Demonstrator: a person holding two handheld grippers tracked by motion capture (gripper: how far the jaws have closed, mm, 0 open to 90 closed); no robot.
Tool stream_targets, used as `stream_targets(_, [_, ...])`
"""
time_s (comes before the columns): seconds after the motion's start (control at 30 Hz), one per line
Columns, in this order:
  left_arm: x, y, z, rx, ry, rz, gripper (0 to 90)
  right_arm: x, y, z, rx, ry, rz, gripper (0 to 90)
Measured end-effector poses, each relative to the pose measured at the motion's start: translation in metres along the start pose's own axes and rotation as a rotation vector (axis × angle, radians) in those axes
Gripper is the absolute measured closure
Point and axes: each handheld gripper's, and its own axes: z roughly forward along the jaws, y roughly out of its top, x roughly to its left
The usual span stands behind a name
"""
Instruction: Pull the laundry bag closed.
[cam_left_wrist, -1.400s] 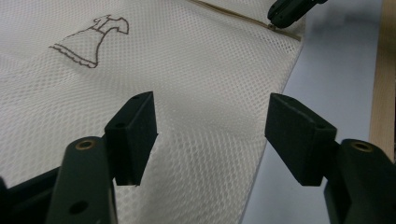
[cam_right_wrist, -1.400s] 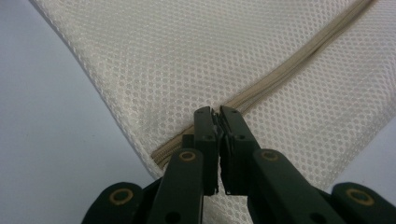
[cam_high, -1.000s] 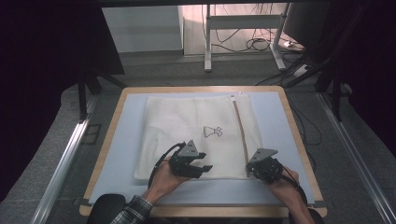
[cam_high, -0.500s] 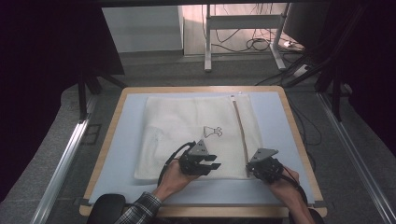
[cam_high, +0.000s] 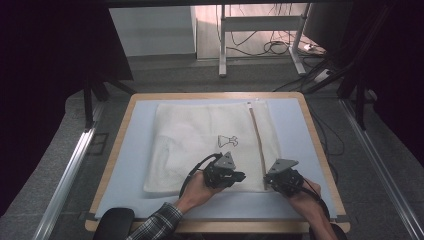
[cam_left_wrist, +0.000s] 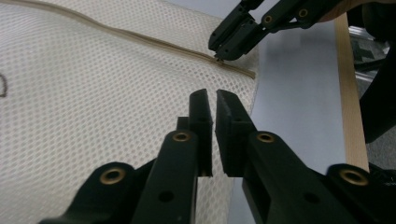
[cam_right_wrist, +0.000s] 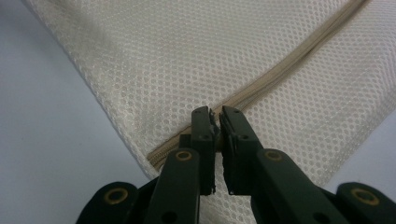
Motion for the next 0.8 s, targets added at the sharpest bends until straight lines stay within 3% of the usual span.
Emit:
stream_targets(0.2, [-0.005, 0.004, 0.012, 0.013, -0.026, 0.007, 89.7, -0.001, -0.001, 0.000, 0.000, 0.002, 0.006, 82.2])
stream_targets(0.8, [-0.013, 0.011, 0.039, 0.042, -0.032, 0.040, 89.6, 0.000, 0.000, 0.000, 0.004, -0.004, -0.006, 82.1])
